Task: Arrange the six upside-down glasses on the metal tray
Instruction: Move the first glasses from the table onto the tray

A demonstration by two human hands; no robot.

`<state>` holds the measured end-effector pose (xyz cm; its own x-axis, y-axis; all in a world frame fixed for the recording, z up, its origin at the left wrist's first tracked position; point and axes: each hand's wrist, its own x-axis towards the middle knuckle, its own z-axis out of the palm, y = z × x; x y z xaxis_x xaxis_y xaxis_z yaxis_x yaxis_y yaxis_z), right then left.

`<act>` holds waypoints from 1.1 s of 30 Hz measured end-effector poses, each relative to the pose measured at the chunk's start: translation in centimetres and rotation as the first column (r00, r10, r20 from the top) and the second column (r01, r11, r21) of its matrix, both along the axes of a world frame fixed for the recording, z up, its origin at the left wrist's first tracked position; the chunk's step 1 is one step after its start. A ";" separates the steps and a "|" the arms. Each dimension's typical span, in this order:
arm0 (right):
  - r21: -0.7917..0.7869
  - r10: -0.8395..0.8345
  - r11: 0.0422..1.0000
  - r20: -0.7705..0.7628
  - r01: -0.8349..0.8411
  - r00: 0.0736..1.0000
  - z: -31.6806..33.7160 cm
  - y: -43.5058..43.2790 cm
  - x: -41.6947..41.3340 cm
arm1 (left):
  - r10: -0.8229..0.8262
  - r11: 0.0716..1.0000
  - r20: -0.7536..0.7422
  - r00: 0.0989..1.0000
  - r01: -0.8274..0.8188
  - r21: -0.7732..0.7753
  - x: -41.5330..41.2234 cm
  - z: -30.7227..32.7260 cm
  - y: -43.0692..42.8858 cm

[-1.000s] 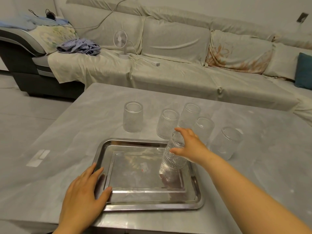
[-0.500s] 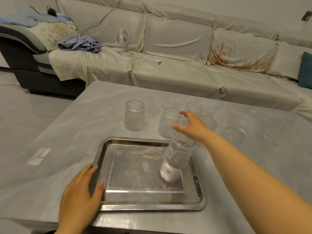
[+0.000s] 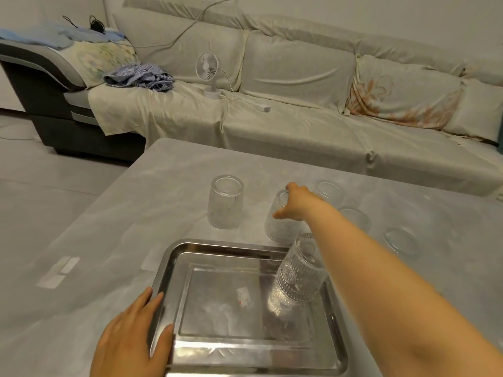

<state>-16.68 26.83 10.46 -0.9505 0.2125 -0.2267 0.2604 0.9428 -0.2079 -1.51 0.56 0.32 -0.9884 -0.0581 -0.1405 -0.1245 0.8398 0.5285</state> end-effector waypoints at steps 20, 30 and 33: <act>-0.206 0.266 0.925 -0.249 -0.319 0.931 3.2 -2.0 6.6 | 0.008 0.998 -0.125 0.992 -0.001 0.059 1.4 0.1 -0.2; 0.039 0.444 0.896 -0.084 -0.442 0.892 1.2 -5.6 9.7 | 0.012 0.997 -0.144 0.990 -0.001 0.075 1.6 0.2 -0.2; 0.068 0.444 0.895 -0.067 -0.440 0.893 1.0 -6.0 9.4 | 0.013 0.997 -0.141 0.990 -0.002 0.079 1.5 0.1 -0.3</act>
